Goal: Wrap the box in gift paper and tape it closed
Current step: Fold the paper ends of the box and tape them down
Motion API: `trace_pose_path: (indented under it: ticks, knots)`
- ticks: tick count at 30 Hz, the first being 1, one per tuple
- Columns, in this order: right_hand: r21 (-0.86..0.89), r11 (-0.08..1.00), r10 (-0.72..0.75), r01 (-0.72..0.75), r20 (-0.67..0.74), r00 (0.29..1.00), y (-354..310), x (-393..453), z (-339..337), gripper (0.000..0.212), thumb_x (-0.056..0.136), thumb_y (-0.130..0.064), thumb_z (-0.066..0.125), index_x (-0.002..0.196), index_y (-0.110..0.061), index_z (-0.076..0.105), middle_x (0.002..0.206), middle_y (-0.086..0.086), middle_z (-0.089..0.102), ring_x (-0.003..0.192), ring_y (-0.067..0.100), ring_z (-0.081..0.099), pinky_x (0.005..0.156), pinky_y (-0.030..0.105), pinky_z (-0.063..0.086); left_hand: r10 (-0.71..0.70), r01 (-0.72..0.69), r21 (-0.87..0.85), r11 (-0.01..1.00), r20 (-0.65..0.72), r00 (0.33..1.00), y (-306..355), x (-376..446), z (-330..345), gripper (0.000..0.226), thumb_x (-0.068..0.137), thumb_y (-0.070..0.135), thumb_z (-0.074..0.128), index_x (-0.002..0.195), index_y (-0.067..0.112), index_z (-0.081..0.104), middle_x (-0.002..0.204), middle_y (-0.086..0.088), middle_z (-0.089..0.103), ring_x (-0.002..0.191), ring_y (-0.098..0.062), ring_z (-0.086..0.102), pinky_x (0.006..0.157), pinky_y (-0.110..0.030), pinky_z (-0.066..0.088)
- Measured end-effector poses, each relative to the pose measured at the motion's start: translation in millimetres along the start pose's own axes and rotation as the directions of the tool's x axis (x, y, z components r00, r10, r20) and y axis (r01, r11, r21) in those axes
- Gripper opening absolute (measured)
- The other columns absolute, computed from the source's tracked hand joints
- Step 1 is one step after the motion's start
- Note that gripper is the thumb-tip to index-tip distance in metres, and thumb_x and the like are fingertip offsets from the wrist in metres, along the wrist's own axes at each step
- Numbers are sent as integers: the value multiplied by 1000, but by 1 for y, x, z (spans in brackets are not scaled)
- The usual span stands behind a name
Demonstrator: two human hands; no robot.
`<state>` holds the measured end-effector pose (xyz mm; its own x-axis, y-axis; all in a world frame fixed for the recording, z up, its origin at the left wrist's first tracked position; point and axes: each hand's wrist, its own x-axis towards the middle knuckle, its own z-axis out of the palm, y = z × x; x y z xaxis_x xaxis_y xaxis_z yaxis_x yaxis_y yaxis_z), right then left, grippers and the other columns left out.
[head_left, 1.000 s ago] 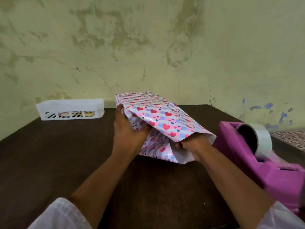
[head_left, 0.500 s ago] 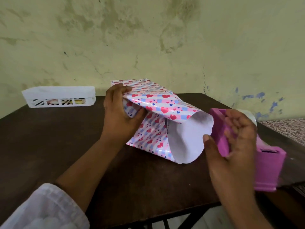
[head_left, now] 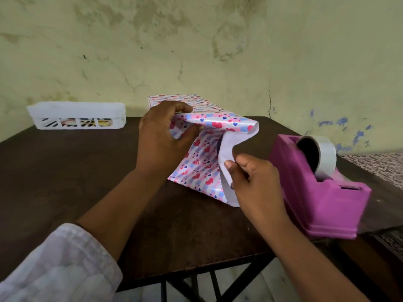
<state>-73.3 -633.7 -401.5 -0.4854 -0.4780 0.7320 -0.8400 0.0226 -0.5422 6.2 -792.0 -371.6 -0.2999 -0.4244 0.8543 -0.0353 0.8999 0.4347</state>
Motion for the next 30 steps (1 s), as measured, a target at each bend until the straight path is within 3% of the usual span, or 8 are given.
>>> trace_pose_path:
  ticks: [3,5,8,11,16,21,26,30]
  knots:
    - [-26,1000,-10,13,89,996,-7,7,6,44,88,-8,62,55,-34,49,53,-19,57,56,-2,57,51,5,37,5,-6,-42,999,-14,1000,-1,2,0,38,76,36,68,108,16,60,106,15,54,99,-3,52,90,-22,46]
    - [28,998,55,-61,166,985,-11,12,8,9,86,-12,65,83,-15,74,82,-4,73,69,10,67,62,19,51,38,-36,-115,993,16,999,-4,4,-4,44,74,31,71,113,20,54,112,11,53,104,-1,51,90,-13,43]
    - [56,985,132,-160,337,932,-13,16,6,23,85,-16,66,108,-16,69,107,-2,70,96,10,64,83,24,51,41,-22,-255,967,72,997,-20,7,-10,55,74,31,71,121,20,45,124,-2,50,114,-11,51,98,-30,45]
    - [120,943,227,-310,447,865,-16,17,2,28,90,-8,58,110,-27,63,115,-6,64,106,13,59,93,32,48,-131,187,-504,843,145,981,-33,8,-8,60,72,29,60,127,19,41,132,-8,45,122,-26,48,102,-47,42]
    - [511,459,504,-727,524,686,-4,33,8,37,90,10,46,90,-23,65,99,3,71,94,18,67,87,38,54,-584,667,-689,285,427,690,-30,4,-3,39,92,51,37,122,32,54,121,-1,63,110,-24,61,100,-48,44]
    - [674,249,622,-696,439,648,5,52,24,24,100,-11,38,101,-16,62,84,5,61,76,16,59,59,22,50,-576,726,-620,298,489,655,-45,1,5,58,95,61,18,137,30,43,124,0,62,110,-21,61,100,-46,44]
    - [425,596,441,-682,536,720,18,60,29,11,94,-18,53,103,-23,56,103,-2,60,98,15,59,85,28,50,-567,731,-559,391,479,670,-51,-1,14,71,83,75,30,143,37,30,136,3,52,114,-20,59,97,-49,46]
    - [300,706,463,-642,491,738,25,62,36,7,96,-11,44,98,-17,46,87,-9,48,72,2,57,58,5,45,-584,743,-573,346,487,649,-54,1,14,113,44,94,49,143,44,26,145,4,40,125,-24,49,101,-53,42]
